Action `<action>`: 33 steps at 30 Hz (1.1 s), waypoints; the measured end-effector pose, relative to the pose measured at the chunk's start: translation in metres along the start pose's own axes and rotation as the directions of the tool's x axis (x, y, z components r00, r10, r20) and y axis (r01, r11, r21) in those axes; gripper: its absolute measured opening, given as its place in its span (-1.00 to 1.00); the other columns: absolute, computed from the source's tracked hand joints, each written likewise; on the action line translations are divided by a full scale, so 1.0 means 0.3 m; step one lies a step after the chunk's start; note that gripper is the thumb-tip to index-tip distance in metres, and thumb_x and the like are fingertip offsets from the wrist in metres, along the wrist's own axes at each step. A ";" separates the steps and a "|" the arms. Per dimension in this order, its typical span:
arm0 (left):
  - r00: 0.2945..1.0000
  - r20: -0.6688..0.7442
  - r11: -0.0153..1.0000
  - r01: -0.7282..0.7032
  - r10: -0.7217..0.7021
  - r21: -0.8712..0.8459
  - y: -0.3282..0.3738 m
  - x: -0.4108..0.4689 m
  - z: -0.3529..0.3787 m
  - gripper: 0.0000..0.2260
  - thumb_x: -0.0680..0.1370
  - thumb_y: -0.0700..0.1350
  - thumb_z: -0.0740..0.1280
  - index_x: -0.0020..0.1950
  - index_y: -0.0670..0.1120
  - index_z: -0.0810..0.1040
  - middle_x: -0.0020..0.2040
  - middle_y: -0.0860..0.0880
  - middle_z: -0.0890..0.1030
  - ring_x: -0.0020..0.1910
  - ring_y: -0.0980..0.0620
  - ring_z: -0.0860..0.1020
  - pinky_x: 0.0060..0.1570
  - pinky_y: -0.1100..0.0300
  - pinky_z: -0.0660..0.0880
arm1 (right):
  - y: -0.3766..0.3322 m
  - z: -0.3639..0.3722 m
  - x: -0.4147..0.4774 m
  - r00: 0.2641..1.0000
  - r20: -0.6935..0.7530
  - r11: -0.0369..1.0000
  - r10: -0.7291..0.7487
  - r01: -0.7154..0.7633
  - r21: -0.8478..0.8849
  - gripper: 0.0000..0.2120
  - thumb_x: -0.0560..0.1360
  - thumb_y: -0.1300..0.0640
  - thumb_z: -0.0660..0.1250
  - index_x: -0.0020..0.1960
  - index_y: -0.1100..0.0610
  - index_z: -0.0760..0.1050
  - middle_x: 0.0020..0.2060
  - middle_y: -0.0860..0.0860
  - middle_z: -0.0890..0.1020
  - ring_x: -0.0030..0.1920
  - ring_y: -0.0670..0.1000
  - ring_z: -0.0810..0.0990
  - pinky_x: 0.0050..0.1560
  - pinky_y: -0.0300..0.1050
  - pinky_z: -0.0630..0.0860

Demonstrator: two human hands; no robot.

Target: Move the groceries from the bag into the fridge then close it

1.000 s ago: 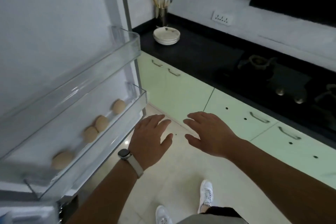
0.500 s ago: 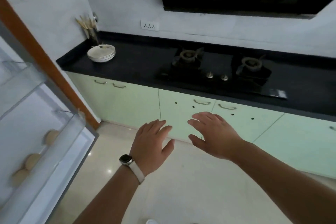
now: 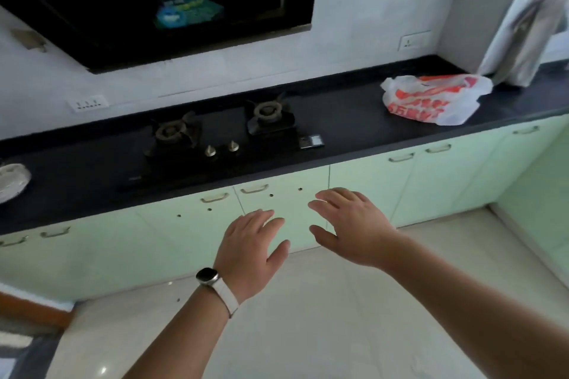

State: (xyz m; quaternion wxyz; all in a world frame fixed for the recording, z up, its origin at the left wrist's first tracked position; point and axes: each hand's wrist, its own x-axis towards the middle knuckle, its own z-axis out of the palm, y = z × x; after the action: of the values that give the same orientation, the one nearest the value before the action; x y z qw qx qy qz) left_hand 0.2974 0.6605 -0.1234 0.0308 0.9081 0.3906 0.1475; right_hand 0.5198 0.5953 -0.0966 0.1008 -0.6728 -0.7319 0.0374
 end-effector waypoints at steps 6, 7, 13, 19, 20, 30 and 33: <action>0.990 0.029 0.991 -0.135 0.135 -0.006 0.188 0.175 0.065 -0.58 0.54 0.16 0.16 0.23 -0.03 0.59 0.24 -0.04 0.60 0.27 -0.09 0.53 0.24 -0.02 0.46 | 0.217 -0.039 -0.118 0.992 -0.020 0.992 0.127 -0.127 0.007 -0.52 0.54 -0.21 0.08 0.33 0.01 0.43 0.28 -0.02 0.51 0.33 0.07 0.42 0.30 0.02 0.38; 0.988 0.036 0.989 -0.150 0.150 -0.007 0.202 0.203 0.074 -0.58 0.55 0.16 0.15 0.23 -0.03 0.59 0.24 -0.04 0.60 0.27 -0.09 0.53 0.24 -0.02 0.46 | 0.240 -0.042 -0.125 0.989 -0.028 0.989 0.146 -0.146 0.012 -0.52 0.54 -0.21 0.07 0.32 0.01 0.43 0.27 -0.03 0.51 0.32 0.07 0.43 0.30 0.02 0.39; 0.972 0.080 0.974 -0.217 0.222 -0.063 0.231 0.380 0.153 -0.57 0.55 0.17 0.15 0.25 -0.04 0.57 0.25 -0.05 0.59 0.27 -0.08 0.51 0.22 -0.01 0.48 | 0.373 -0.033 -0.132 0.966 -0.025 0.966 0.257 -0.257 0.021 -0.55 0.57 -0.20 0.12 0.36 -0.01 0.39 0.31 -0.06 0.47 0.35 0.05 0.38 0.33 -0.01 0.34; 0.947 0.079 0.943 -0.299 0.313 -0.149 0.253 0.619 0.296 -0.58 0.54 0.16 0.16 0.22 -0.05 0.59 0.20 -0.06 0.61 0.21 -0.07 0.55 0.12 0.00 0.52 | 0.550 -0.021 -0.066 0.920 0.007 0.920 0.393 -0.393 -0.004 -0.54 0.58 -0.23 0.10 0.39 -0.03 0.37 0.33 -0.08 0.46 0.36 0.03 0.39 0.35 -0.02 0.33; 0.941 0.082 0.936 -0.312 0.328 -0.164 0.257 0.670 0.319 -0.58 0.53 0.16 0.16 0.22 -0.04 0.59 0.20 -0.06 0.61 0.20 -0.08 0.55 0.11 -0.02 0.53 | 0.584 -0.025 -0.044 0.910 0.009 0.910 0.414 -0.414 -0.016 -0.53 0.58 -0.23 0.09 0.39 -0.04 0.36 0.34 -0.08 0.46 0.37 0.02 0.38 0.36 -0.02 0.31; 0.899 -0.007 0.864 -0.423 0.438 -0.274 0.194 1.186 0.440 -0.60 0.52 0.13 0.21 0.22 -0.06 0.58 0.18 -0.06 0.60 0.17 -0.07 0.56 0.04 -0.05 0.55 | 0.842 -0.114 0.295 0.831 -0.024 0.829 0.556 -0.556 -0.054 -0.50 0.59 -0.24 0.09 0.45 -0.06 0.31 0.41 -0.10 0.40 0.43 0.00 0.32 0.40 -0.02 0.25; 0.886 -0.019 0.847 -0.448 0.463 -0.286 0.191 1.308 0.471 -0.60 0.52 0.13 0.21 0.21 -0.06 0.59 0.18 -0.05 0.61 0.17 -0.07 0.55 0.05 -0.04 0.54 | 0.884 -0.119 0.349 0.806 -0.031 0.804 0.592 -0.593 -0.050 -0.50 0.59 -0.24 0.09 0.46 -0.07 0.29 0.42 -0.12 0.38 0.45 -0.01 0.30 0.43 -0.02 0.22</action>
State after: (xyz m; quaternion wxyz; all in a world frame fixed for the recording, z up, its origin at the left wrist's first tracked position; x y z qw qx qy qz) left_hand 0.6344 0.9112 -0.1526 0.1343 0.9643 0.1382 0.1818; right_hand 0.7784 0.7207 -0.1019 0.0702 -0.8703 -0.4857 0.0413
